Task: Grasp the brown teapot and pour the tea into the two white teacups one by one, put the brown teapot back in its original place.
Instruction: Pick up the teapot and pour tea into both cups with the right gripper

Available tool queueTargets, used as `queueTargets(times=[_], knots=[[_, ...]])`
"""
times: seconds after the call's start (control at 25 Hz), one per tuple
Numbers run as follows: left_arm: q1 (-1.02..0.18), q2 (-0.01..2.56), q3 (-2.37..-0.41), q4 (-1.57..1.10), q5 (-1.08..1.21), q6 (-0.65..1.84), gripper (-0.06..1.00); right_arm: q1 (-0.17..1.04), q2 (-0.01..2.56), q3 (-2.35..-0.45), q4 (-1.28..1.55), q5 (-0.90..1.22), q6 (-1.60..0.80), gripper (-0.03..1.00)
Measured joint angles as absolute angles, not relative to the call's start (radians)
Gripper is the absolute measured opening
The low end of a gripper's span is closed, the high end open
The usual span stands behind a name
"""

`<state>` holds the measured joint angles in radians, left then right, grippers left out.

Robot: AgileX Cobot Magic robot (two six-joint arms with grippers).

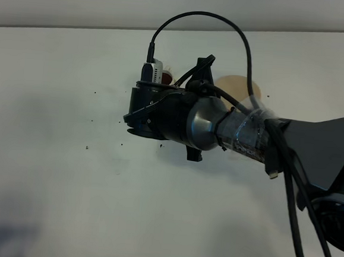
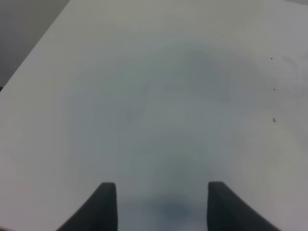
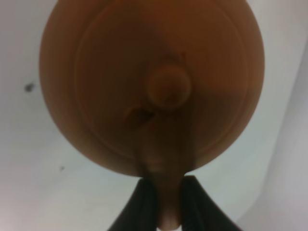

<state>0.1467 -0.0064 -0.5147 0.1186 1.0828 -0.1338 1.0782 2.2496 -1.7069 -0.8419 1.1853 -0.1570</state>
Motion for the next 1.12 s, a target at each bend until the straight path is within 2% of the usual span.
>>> queueTargets(times=[1.12], knots=[[0.147,-0.006,-0.515,0.119,1.083,-0.134,0.43,1.099,2.279,-1.707,-1.029,1.175,-0.363,0.10]])
